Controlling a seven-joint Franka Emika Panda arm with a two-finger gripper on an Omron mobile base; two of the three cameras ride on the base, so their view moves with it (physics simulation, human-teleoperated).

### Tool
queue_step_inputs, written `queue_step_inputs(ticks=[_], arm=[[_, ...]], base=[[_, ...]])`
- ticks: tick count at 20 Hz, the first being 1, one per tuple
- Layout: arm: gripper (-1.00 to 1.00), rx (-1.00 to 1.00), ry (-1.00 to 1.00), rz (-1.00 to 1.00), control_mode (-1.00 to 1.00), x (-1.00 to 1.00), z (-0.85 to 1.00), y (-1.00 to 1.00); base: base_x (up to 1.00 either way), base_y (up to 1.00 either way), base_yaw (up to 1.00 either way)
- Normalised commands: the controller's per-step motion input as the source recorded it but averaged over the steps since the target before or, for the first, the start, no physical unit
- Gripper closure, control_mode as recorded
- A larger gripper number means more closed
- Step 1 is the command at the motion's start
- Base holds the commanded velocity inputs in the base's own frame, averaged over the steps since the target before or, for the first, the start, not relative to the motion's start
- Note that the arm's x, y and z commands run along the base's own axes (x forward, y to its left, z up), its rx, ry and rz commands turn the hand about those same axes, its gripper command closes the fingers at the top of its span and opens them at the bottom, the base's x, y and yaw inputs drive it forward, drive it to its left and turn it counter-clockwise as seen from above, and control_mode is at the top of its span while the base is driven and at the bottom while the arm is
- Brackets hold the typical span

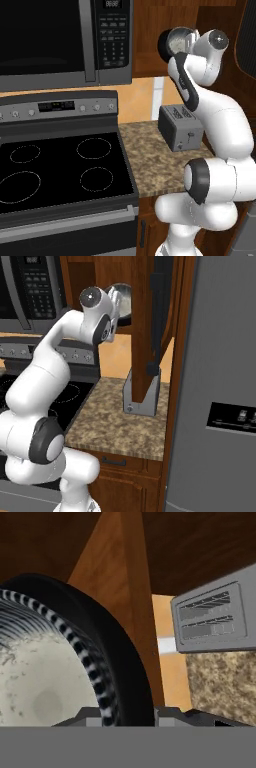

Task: Pick up the bowls on the counter and stack them on top of one another in the open cabinet. Place the smaller bowl on top of the larger bowl.

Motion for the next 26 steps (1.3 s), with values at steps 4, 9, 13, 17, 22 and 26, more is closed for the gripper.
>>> queue_step_inputs(ticks=[4, 9, 13, 17, 22, 26], arm=[[1.0, 0.0, 0.02, 0.01, -1.0, 0.57, -0.26, 0.0], [1.0, 0.0, 0.0, 0.0, -1.0, 0.5, -0.23, 0.0], [1.0, 0.0, 0.0, 0.0, -1.0, 0.64, -0.14, 0.0], [1.0, 0.0, 0.0, 0.0, -1.0, 0.58, -0.34, 0.0], [-1.0, 0.0, -0.05, 0.03, -1.0, 0.42, -0.37, 0.0], [-1.0, 0.01, -0.18, 0.04, -1.0, 0.0, 0.0, 0.0]], base=[[0.0, 0.0, 0.0], [0.0, 0.0, 0.0], [0.0, 0.0, 0.0], [0.0, 0.0, 0.0], [0.0, 0.0, 0.0], [0.0, 0.0, 0.0]])
